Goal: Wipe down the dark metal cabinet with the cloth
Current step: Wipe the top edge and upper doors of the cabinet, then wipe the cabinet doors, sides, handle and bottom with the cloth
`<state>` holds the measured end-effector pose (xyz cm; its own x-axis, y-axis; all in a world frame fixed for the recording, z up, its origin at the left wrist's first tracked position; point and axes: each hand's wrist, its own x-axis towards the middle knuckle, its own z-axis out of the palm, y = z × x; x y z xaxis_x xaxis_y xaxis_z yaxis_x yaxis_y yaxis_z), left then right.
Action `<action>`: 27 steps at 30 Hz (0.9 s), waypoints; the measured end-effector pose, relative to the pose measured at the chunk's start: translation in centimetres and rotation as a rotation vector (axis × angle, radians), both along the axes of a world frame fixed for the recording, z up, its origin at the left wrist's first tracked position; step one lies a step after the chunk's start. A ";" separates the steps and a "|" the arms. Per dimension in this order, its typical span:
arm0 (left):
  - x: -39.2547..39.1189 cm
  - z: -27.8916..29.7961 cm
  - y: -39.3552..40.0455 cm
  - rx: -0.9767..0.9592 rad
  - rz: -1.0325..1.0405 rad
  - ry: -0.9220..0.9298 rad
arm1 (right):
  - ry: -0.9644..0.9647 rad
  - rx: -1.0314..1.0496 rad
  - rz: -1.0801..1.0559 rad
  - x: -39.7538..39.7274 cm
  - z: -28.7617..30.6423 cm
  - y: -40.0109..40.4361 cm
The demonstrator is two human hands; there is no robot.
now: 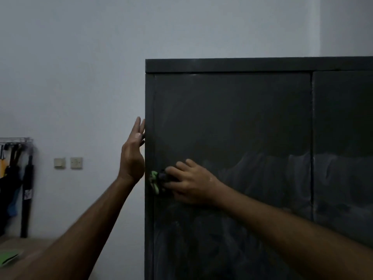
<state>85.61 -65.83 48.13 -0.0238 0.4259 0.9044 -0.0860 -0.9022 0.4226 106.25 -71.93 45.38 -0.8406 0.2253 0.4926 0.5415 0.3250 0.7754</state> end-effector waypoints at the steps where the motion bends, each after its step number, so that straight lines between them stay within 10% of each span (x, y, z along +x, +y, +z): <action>1: -0.3 0.0 -0.2 -0.050 -0.050 -0.028 | -0.034 0.012 0.005 0.7 0.3 0.0; 7: -0.5 0.3 -2.2 -0.266 -0.128 -0.074 | 0.727 0.166 -0.041 -3.8 5.4 1.6; 13: -1.2 -1.6 -3.2 -0.326 -0.117 -0.035 | -0.113 -0.103 -0.043 -1.5 -2.7 0.3; 19: -1.1 -3.1 -3.2 -0.188 -0.008 0.054 | 0.712 0.138 -0.074 -2.5 3.0 0.4; 24: -1.8 -3.0 -2.6 -0.086 0.103 0.142 | 0.126 -0.052 -0.133 -2.5 -4.5 0.0; 27: -2.6 -3.2 -2.3 0.005 0.227 0.265 | 0.166 -0.067 -0.197 -1.3 -4.4 -1.6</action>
<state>83.01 -68.16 44.96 0.1186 0.4325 0.8938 0.2294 -0.8878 0.3991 104.95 -73.49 41.00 -0.6862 0.4134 0.5985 0.7174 0.2486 0.6508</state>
